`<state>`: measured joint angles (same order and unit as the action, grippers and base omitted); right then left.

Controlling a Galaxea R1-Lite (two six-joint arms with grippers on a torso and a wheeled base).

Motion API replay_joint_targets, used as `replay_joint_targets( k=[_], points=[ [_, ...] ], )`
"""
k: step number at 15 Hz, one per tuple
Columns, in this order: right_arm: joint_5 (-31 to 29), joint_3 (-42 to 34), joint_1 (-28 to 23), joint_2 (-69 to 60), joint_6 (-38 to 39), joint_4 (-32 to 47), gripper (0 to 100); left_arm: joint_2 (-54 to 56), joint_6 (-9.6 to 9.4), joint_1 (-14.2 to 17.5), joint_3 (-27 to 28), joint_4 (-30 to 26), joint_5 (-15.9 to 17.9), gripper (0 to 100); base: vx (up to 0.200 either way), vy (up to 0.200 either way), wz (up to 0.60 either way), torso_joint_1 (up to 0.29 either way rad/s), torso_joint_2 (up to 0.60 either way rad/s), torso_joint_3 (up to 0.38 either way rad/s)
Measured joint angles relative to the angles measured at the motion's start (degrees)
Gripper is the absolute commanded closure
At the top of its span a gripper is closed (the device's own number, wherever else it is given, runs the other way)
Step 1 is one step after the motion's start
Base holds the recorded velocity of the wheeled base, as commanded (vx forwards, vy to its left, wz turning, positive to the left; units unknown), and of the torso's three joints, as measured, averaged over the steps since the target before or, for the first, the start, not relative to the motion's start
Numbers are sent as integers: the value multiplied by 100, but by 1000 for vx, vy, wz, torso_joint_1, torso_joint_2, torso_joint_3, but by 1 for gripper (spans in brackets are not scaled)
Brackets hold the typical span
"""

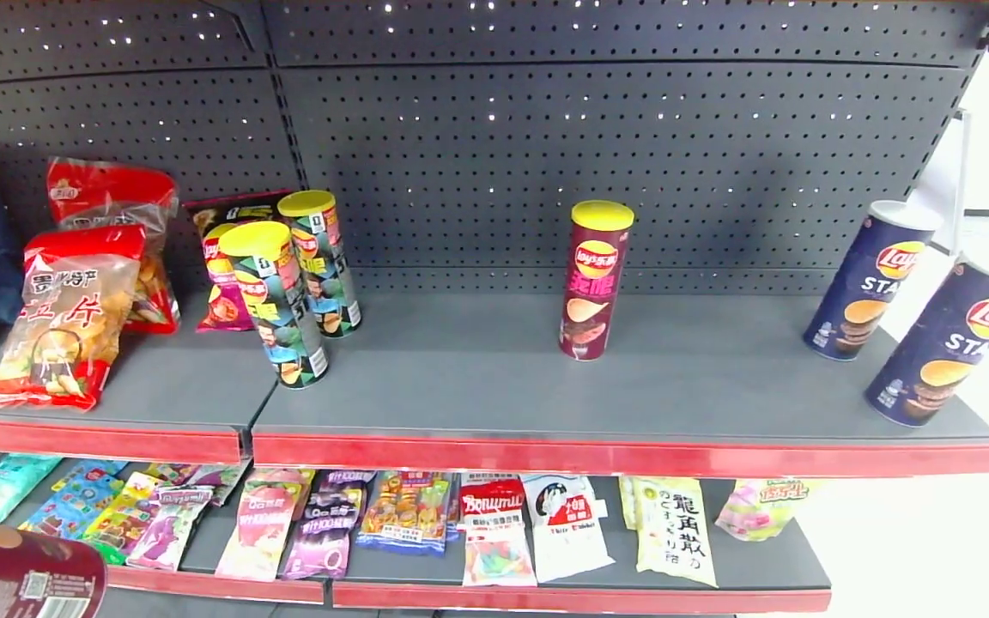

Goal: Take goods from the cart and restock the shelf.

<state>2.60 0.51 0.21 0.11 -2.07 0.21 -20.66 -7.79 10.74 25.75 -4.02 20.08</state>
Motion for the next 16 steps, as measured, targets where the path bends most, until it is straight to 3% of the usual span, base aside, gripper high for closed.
replay_joint_targets(
  k=[3, 6, 11, 13, 16],
  points=[
    [317, 803, 41, 514, 71, 9, 0, 184, -247, 4, 29, -240, -11, 100, 0, 0, 0, 0, 0, 0],
    [588, 1764, 255, 2274, -277, -321, 0, 284, -307, 6, -39, -235, -56, 100, 0, 0, 0, 0, 0, 0],
    [794, 2712, 1020, 6215, -657, -3113, 0, 545, -280, 11, -191, -232, -73, 100, 0, 0, 0, 0, 0, 0],
    [851, 3273, 1392, 7535, -684, -3779, 0, 642, -272, 9, -240, -233, -57, 100, 0, 0, 0, 0, 0, 0],
    [886, 4216, 1709, 8922, -551, -4178, 0, 820, -266, 11, -354, -240, -117, 100, 0, 0, 0, 0, 0, 0]
  ],
)
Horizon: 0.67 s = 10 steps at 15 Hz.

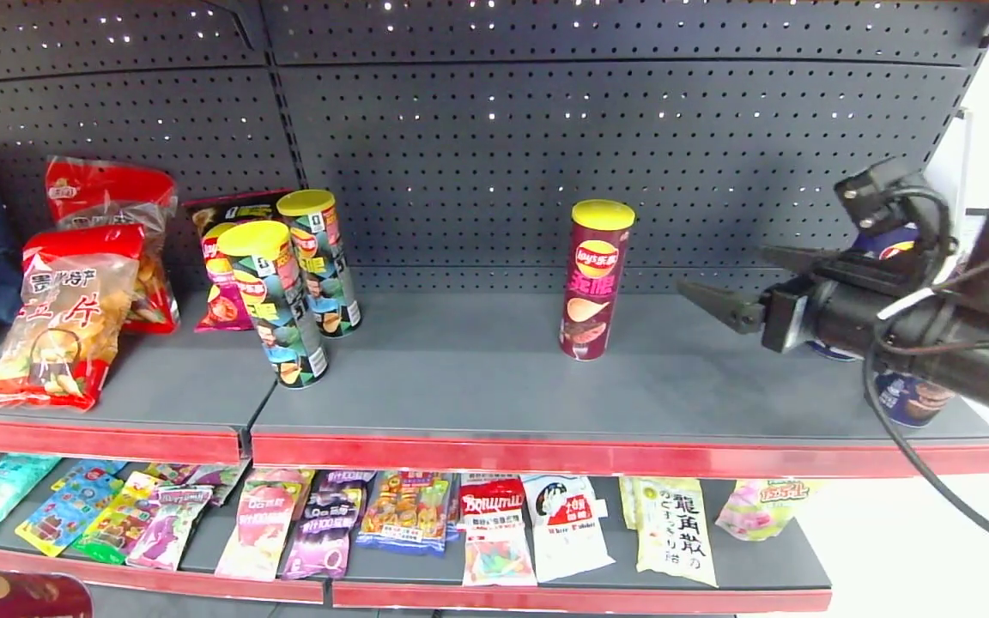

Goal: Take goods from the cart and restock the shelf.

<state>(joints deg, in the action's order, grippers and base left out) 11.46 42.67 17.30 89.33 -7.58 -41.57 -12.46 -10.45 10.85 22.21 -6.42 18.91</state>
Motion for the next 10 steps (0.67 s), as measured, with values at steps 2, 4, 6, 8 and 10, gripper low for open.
replay_joint_targets(
  k=[2, 4, 6, 8, 10],
  points=[
    [9, 363, 87, 545, 105, -52, 0, 39, 0, 6, -30, 0, -5, 100, 0, 0, 0, 0, 0, 0],
    [13, 564, 196, 901, 168, -66, 0, 52, 0, 11, -68, 0, -6, 100, 0, 0, 0, 0, 0, 0],
    [9, 744, 354, 1161, 247, -82, 0, 67, 0, 12, -118, -4, -9, 100, 0, 0, 0, 0, 0, 0],
    [-2, 945, 404, 1389, 266, -85, 0, 78, 0, 17, -129, -2, -33, 100, 0, 0, 0, 0, 0, 0],
    [-9, 1220, 411, 1615, 272, -88, 0, 83, 0, 22, -135, -4, -49, 100, 0, 0, 0, 0, 0, 0]
  ],
)
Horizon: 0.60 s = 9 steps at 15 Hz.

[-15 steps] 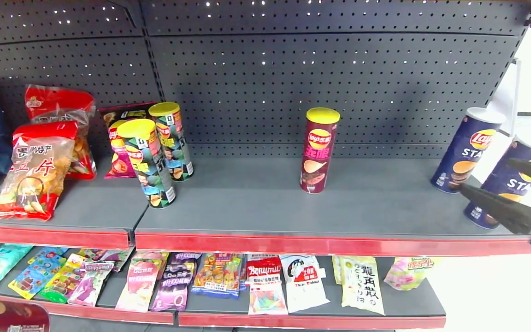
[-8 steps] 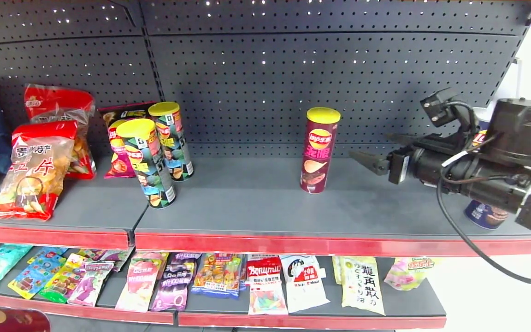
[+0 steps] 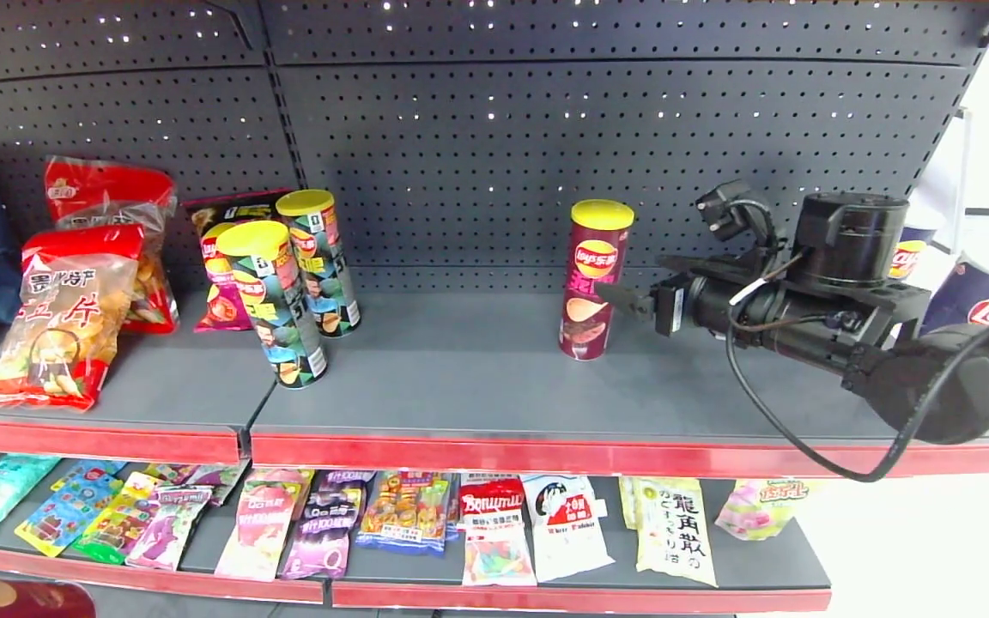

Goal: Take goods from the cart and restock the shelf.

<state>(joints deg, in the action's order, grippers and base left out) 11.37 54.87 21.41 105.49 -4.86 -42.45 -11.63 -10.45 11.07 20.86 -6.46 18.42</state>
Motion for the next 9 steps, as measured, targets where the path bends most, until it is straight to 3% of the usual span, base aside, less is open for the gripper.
replay_joint_targets(
  k=[9],
  points=[
    [22, 634, -51, 703, -11, 9, 0, 11, 0, 0, -90, -5, -4, 100, 0, 0, 0, 0, 0, 0]
  ],
)
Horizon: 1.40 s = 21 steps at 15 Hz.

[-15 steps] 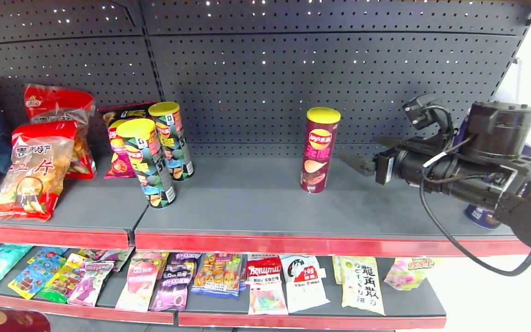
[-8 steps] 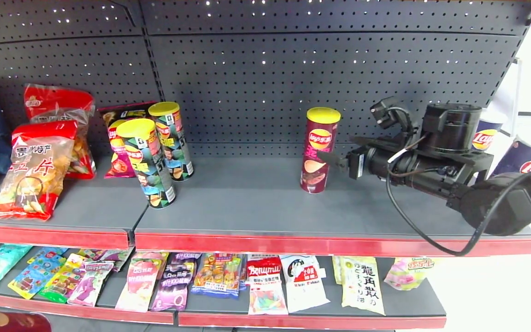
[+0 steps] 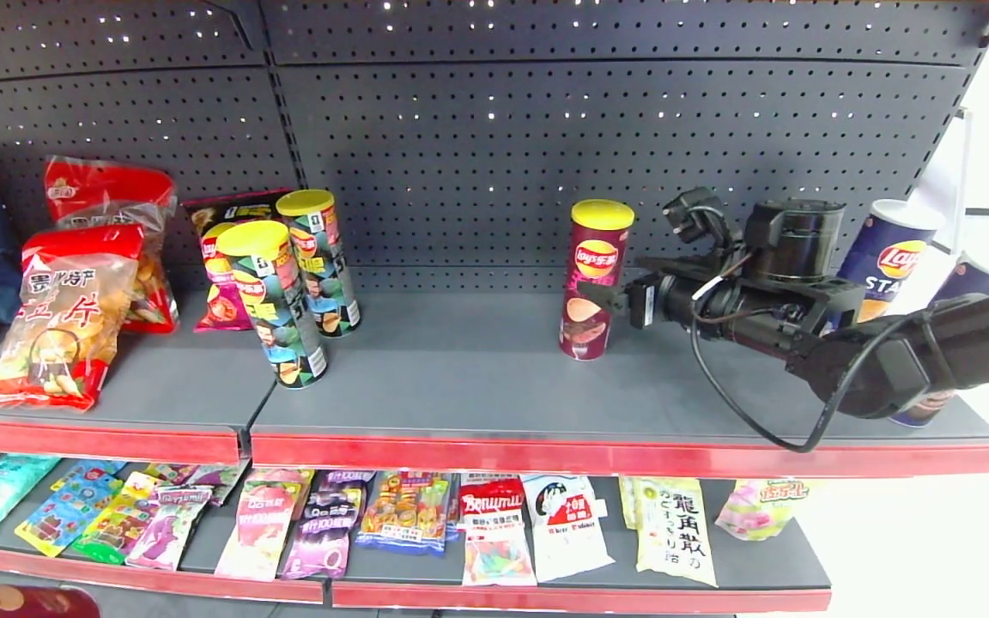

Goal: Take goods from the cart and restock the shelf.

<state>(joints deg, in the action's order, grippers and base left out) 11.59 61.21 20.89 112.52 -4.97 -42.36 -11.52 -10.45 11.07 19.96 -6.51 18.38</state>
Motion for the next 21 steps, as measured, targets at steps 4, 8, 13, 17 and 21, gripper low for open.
replay_joint_targets(
  k=[4, 8, 13, 17, 21],
  points=[
    [335, 210, -56, 156, -9, -2, 0, 0, 0, 0, -1, 0, 0, 100, 0, 0, 0, 0, 0, 0],
    [769, 497, -94, 338, -17, 0, 0, 0, 2, 0, -9, 0, 0, 100, 0, 0, 0, 0, 0, 0],
    [850, 811, -183, 584, -46, 9, 0, 2, 0, 0, -33, 2, -2, 100, 0, 0, 0, 0, 0, 0],
    [841, 1098, -279, 796, -46, 35, 0, 0, -2, -5, -61, 0, 6, 100, 0, 0, 0, 0, 0, 0],
    [844, 1304, -293, 929, -46, 57, 0, 0, 0, 0, -105, 0, 9, 100, 0, 0, 0, 0, 0, 0]
  ],
)
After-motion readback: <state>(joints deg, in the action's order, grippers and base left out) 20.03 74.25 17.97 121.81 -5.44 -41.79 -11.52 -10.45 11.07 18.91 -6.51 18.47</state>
